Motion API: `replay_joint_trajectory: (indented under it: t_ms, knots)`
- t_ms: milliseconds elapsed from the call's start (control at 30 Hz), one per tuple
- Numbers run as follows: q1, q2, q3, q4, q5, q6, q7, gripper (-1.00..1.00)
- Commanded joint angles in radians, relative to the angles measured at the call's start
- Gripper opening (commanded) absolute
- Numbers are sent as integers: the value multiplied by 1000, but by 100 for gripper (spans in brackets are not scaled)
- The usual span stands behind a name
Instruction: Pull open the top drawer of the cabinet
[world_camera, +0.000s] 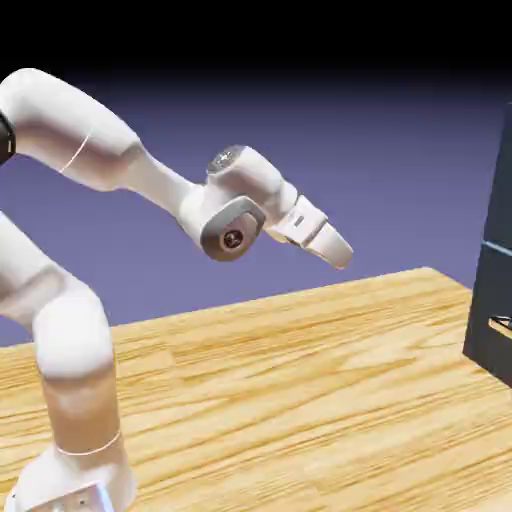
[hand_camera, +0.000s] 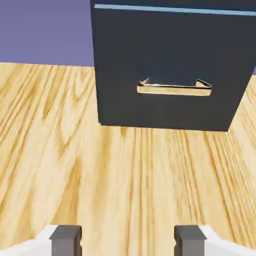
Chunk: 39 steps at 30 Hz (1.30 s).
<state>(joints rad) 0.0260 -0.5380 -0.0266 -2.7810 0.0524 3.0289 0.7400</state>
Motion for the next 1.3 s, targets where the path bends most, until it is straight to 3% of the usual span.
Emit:
replay_joint_trajectory:
  t_ms: [0,1267]
  knots:
    - [12,27,-22,24,44,-7,-1,0]
    - [452,1036,-861,938,1696,-261,-34,0]
